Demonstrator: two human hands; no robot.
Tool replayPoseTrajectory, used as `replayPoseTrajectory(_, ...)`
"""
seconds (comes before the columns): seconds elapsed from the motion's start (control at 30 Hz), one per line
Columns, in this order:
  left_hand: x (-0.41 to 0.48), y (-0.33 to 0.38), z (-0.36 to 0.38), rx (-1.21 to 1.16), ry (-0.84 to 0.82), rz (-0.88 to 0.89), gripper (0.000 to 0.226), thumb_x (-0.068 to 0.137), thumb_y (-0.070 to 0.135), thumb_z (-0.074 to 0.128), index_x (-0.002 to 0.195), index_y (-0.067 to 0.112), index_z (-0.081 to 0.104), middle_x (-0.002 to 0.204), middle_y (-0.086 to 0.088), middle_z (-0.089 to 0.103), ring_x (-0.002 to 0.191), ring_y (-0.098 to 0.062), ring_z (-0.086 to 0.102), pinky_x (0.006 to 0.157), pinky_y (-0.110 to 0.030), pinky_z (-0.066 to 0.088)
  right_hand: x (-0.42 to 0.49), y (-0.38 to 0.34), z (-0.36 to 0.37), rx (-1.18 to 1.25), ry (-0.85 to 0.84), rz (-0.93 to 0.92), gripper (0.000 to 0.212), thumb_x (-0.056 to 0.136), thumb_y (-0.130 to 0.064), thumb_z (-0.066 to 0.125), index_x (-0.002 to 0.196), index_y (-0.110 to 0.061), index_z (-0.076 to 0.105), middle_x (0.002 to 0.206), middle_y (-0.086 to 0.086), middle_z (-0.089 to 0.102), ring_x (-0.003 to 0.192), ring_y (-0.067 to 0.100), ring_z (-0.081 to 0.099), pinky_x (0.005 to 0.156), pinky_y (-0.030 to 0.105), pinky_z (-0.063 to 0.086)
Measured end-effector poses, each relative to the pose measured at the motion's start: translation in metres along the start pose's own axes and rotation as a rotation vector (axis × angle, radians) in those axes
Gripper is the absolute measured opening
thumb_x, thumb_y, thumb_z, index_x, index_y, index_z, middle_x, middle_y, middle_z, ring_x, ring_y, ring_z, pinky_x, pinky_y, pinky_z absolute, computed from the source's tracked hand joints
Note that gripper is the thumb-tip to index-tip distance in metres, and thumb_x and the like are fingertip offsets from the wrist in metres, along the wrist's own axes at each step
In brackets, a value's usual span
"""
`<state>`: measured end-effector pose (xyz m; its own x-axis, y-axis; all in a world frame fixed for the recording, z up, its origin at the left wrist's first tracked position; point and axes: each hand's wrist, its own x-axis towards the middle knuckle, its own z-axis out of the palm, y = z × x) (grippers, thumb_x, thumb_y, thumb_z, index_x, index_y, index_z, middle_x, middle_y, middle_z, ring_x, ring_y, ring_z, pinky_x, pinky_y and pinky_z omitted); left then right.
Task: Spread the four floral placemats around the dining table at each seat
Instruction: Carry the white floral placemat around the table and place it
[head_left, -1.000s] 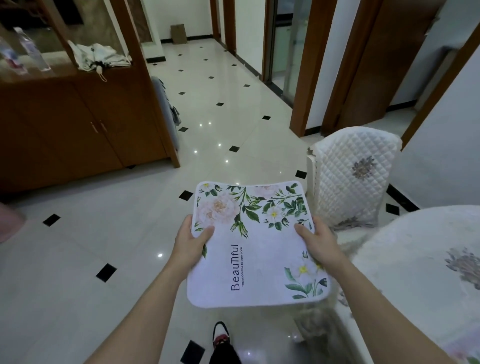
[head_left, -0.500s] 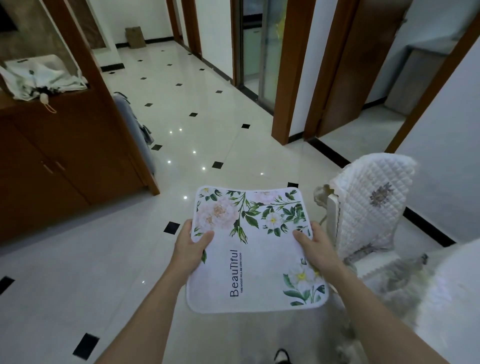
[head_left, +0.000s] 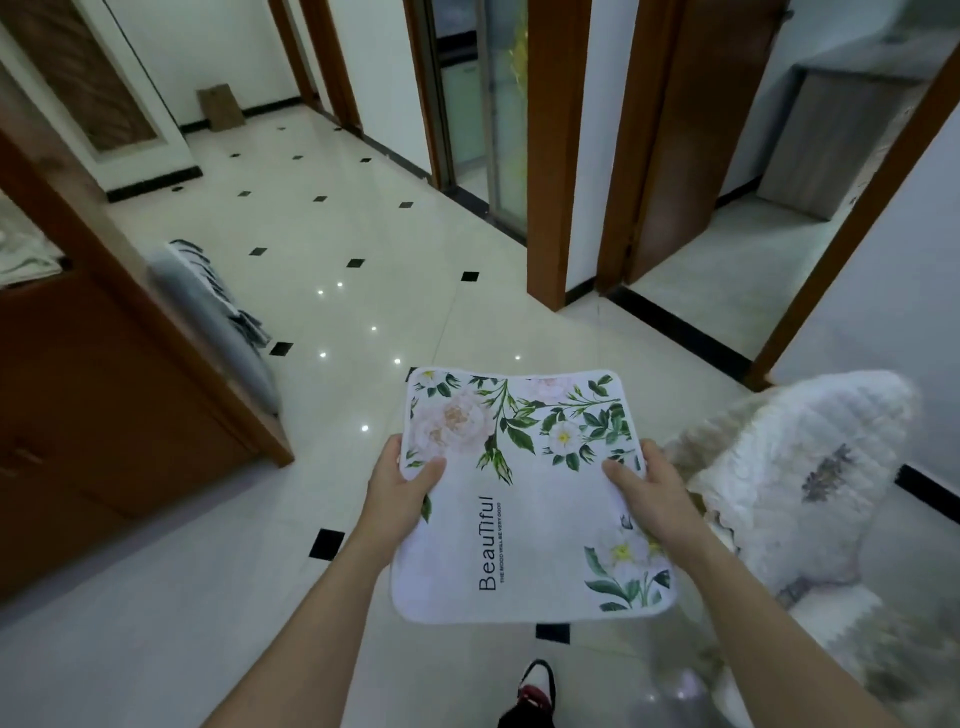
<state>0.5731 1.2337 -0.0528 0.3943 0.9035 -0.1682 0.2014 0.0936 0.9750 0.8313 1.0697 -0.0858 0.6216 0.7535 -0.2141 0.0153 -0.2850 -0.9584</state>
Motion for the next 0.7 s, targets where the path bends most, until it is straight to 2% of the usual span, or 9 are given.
replayPoseTrajectory(0.1, 0.055, 0.017, 0.026, 0.009, -0.045, 0.000, 0.025, 0.092, 0.018, 0.070, 0.097, 0.041, 0.064, 0.100, 0.010, 0.077, 0.088, -0.011, 0.075, 0.067, -0.025, 0.060, 0.053, -0.007, -0.013, 0.055, 0.017, 0.014, 0.013, 0.096, -0.024, 0.062, 0.109, -0.025, 0.058, 0.106, -0.003, 0.074, 0.084, 0.010, 0.074, 0.063, 0.022, 0.058)
replayPoseTrajectory(0.17, 0.090, 0.027, 0.044, 0.018, -0.068, 0.004, 0.021, 0.092, 0.018, 0.070, 0.101, 0.036, 0.063, 0.099, 0.011, 0.077, 0.089, -0.011, 0.075, 0.066, -0.024, 0.060, 0.081, -0.015, -0.023, 0.058, 0.049, 0.012, 0.011, 0.096, -0.022, 0.062, 0.105, -0.027, 0.059, 0.103, -0.003, 0.074, 0.080, 0.008, 0.074, 0.058, 0.018, 0.056)
replayPoseTrajectory(0.37, 0.177, 0.053, 0.093, 0.035, -0.163, 0.025, 0.021, 0.092, 0.020, 0.071, 0.100, 0.038, 0.063, 0.097, 0.012, 0.077, 0.086, -0.010, 0.075, 0.063, -0.023, 0.060, 0.146, -0.029, -0.052, 0.097, 0.138, 0.035, 0.012, 0.096, -0.025, 0.062, 0.106, -0.032, 0.058, 0.102, -0.008, 0.075, 0.083, 0.009, 0.074, 0.068, 0.026, 0.059)
replayPoseTrajectory(0.47, 0.218, 0.059, 0.118, 0.038, -0.228, 0.012, 0.023, 0.092, 0.019, 0.071, 0.105, 0.036, 0.064, 0.103, 0.005, 0.077, 0.093, -0.017, 0.075, 0.077, -0.037, 0.062, 0.172, -0.032, -0.065, 0.120, 0.189, 0.048, 0.014, 0.096, -0.027, 0.062, 0.108, -0.033, 0.057, 0.105, -0.008, 0.074, 0.086, 0.010, 0.074, 0.071, 0.030, 0.060)
replayPoseTrajectory(0.53, 0.248, 0.060, 0.136, 0.053, -0.266, 0.020, 0.021, 0.092, 0.019, 0.071, 0.106, 0.032, 0.063, 0.106, 0.002, 0.076, 0.095, -0.020, 0.074, 0.080, -0.040, 0.061, 0.190, -0.033, -0.073, 0.147, 0.227, 0.065, 0.014, 0.096, -0.028, 0.062, 0.108, -0.034, 0.057, 0.104, -0.007, 0.075, 0.086, 0.013, 0.075, 0.070, 0.032, 0.061)
replayPoseTrajectory(0.63, 0.292, 0.065, 0.163, 0.048, -0.319, 0.031, 0.018, 0.092, 0.019, 0.071, 0.103, 0.032, 0.064, 0.100, 0.005, 0.076, 0.089, -0.014, 0.075, 0.067, -0.026, 0.061, 0.221, -0.036, -0.085, 0.152, 0.301, 0.084, 0.015, 0.094, -0.027, 0.064, 0.106, -0.032, 0.057, 0.103, -0.004, 0.075, 0.085, 0.014, 0.075, 0.070, 0.034, 0.062)
replayPoseTrajectory(0.7, 0.324, 0.069, 0.183, 0.035, -0.367, 0.020, 0.019, 0.092, 0.019, 0.071, 0.100, 0.035, 0.063, 0.098, 0.010, 0.077, 0.086, -0.010, 0.075, 0.063, -0.022, 0.059, 0.246, -0.037, -0.093, 0.160, 0.341, 0.105, 0.017, 0.092, -0.026, 0.067, 0.106, -0.029, 0.057, 0.103, -0.002, 0.075, 0.085, 0.016, 0.076, 0.068, 0.036, 0.063)
